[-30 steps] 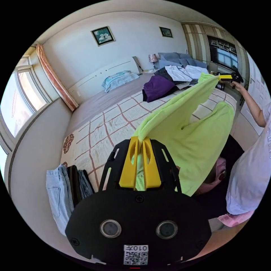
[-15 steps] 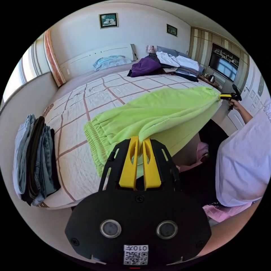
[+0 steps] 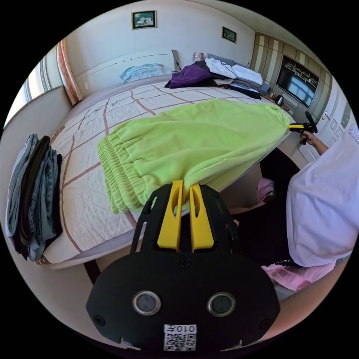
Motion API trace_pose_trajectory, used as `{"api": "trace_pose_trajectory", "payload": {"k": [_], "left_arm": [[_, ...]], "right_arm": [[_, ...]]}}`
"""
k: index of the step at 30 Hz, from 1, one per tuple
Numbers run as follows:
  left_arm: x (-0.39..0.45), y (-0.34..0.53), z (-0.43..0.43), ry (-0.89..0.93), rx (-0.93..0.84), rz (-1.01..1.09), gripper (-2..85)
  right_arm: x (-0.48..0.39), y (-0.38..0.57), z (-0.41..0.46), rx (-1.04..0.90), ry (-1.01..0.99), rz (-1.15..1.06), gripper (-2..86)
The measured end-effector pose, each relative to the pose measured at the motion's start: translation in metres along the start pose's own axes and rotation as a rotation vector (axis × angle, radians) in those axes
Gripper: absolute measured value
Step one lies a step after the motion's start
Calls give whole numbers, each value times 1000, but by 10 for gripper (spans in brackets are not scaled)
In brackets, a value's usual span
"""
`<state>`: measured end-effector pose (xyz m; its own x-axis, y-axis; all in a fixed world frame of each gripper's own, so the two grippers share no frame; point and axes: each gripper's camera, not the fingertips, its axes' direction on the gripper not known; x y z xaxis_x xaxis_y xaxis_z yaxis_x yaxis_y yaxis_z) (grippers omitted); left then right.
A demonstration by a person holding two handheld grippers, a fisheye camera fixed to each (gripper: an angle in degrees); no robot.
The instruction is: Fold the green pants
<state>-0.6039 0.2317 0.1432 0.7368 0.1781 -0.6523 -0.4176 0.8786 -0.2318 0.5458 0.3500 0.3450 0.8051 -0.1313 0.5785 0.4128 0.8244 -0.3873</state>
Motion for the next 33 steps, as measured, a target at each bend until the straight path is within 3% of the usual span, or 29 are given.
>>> {"api": "trace_pose_trajectory", "payload": {"k": [4, 6, 8, 11, 14, 17, 19, 22, 28, 30, 33], "left_arm": [[-5, 23, -7, 49, -63, 3, 20], [-6, 32, -13, 64, -63, 0, 24], [-9, 42, -22, 93, -42, -16, 27], [-24, 64, -39, 182, 47, -68, 29], [-51, 92, -52, 263, 158, -183, 26], [-73, 130, -71, 376, 390, -293, 17], [-84, 159, -82, 362, 462, -389, 9], [-81, 173, -93, 252, 402, -426, 3], [-83, 165, -87, 267, 390, -467, -1], [-86, 156, -79, 255, 357, -486, 0], [-92, 144, -59, 260, 325, -515, 2]], "right_arm": [[19, 21, -5, 6, -117, 77, 68], [30, 37, -23, 122, -122, 154, 86], [56, 63, -45, 291, -47, 388, 133], [96, 92, -54, 402, -25, 730, 162], [117, 99, -40, 466, -93, 878, 162], [123, 84, -18, 420, -68, 950, 159], [125, 76, -7, 410, -91, 987, 149], [115, 57, 0, 396, -42, 1040, 108], [89, 4, -67, 404, 145, 707, 68], [108, 8, -63, 384, 114, 709, 65], [143, 17, -3, 151, 2, 788, 66]]}}
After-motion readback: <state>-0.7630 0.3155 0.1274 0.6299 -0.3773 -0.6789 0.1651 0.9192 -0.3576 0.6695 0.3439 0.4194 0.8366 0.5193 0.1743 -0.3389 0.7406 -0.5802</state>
